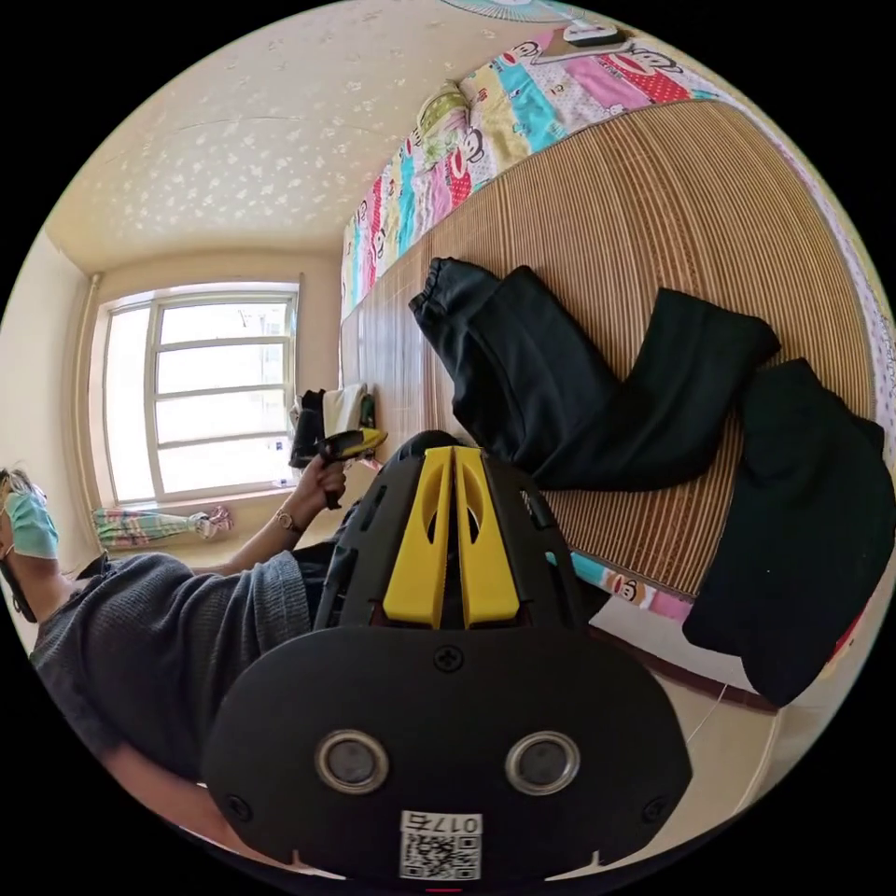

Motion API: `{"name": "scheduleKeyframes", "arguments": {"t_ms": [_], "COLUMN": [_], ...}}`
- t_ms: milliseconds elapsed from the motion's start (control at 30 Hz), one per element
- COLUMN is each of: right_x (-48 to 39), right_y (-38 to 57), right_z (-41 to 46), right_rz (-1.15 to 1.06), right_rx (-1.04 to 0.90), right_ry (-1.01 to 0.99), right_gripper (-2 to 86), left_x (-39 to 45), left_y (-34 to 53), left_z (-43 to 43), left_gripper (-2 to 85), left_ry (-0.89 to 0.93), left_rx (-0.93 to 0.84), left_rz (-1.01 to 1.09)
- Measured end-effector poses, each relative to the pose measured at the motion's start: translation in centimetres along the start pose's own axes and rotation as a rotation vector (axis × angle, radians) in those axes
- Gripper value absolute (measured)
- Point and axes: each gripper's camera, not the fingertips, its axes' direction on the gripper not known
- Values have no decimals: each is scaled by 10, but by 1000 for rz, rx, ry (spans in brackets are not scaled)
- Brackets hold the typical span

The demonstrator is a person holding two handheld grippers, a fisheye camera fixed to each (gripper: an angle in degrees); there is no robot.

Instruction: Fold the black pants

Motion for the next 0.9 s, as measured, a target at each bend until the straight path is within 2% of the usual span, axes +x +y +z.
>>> {"name": "scheduleKeyframes", "arguments": {"t_ms": [100,200,367,500,600,700,767,833,900], "right_x": [-8,-12,-21,-26,-30,-40,-51,-68,-85], "right_y": [-5,-6,-2,1,-7,-25,-40,-59,-70], "right_z": [10,18,25,33,43,56,64,71,73], "right_rz": [-17,11,60,122,140,95,40,-38,-91], "right_rx": [8,0,-50,-73,-76,-85,-82,-58,-16], "right_ry": [-67,-110,-14,37,10,-22,-35,-85,-146], "right_gripper": [2,3,3,3,5,10,16,35,62], "left_x": [-30,-67,-120,-142,-151,-160,-146,-121,-90], "left_y": [-42,-93,-170,-210,-233,-237,-223,-201,-173], "left_z": [-13,-10,-4,-1,3,13,14,15,21], "left_gripper": [122,127,135,132,92,39,19,7,1], "left_ry": [-6,-25,-152,-118,-55,-26,135,217,224], "left_rx": [82,145,286,355,390,338,312,289,243], "left_rz": [-87,-151,-245,-251,-180,-162,24,185,306]}}
